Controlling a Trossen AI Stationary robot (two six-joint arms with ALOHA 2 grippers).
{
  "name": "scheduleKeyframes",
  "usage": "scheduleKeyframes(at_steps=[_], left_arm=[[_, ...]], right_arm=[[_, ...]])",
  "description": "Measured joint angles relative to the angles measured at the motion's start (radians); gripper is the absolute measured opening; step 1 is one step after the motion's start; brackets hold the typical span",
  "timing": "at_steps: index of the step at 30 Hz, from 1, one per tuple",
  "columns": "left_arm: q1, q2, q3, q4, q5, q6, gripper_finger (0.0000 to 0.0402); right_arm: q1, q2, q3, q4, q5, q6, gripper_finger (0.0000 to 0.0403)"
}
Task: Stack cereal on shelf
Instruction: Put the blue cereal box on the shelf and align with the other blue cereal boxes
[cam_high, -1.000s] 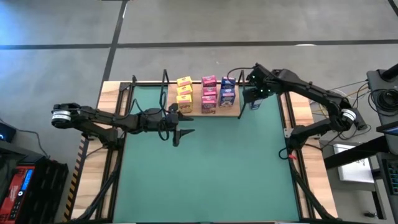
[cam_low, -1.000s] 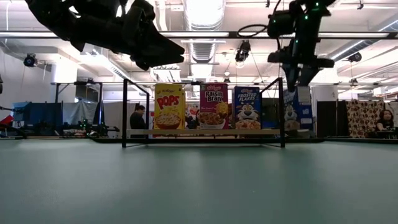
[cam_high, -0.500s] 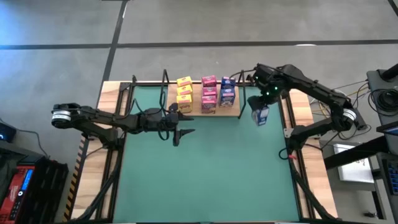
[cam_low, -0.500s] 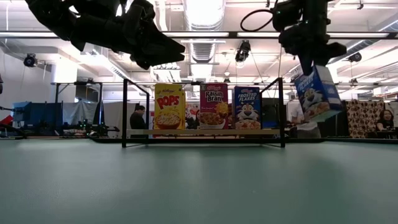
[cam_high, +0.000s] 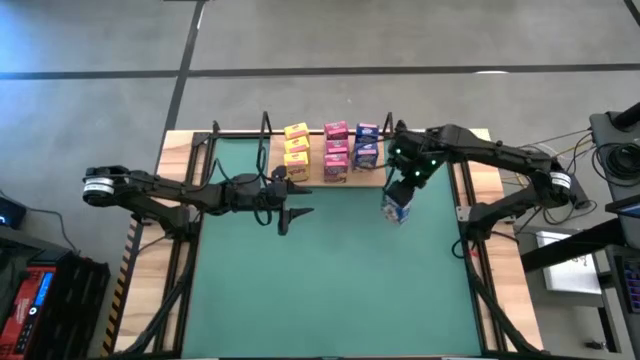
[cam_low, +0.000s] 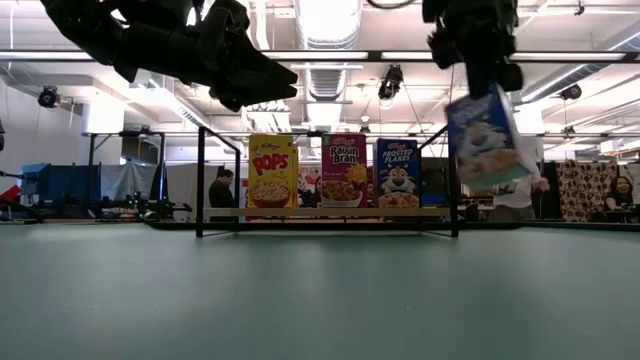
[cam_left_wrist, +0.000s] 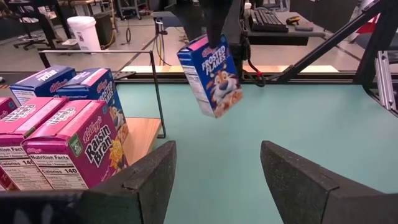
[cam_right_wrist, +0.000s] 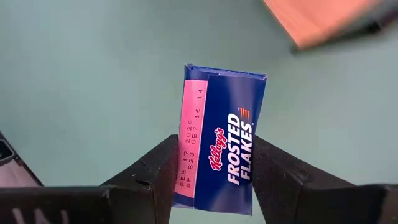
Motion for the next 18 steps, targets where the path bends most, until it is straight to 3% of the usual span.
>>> scheduleKeyframes(at_steps=[13,18], left_arm=[[-0.008,0.000,0.000,0.000,0.001,0.000,0.0217],[-0.008,0.000,0.000,0.000,0.001,0.000,0.0217]], right_arm=[[0.044,0.000,0.000,0.321,0.067,-0.252,0.0166],[0.043,0.000,0.000,0.368,0.072,-0.360,0.0166]])
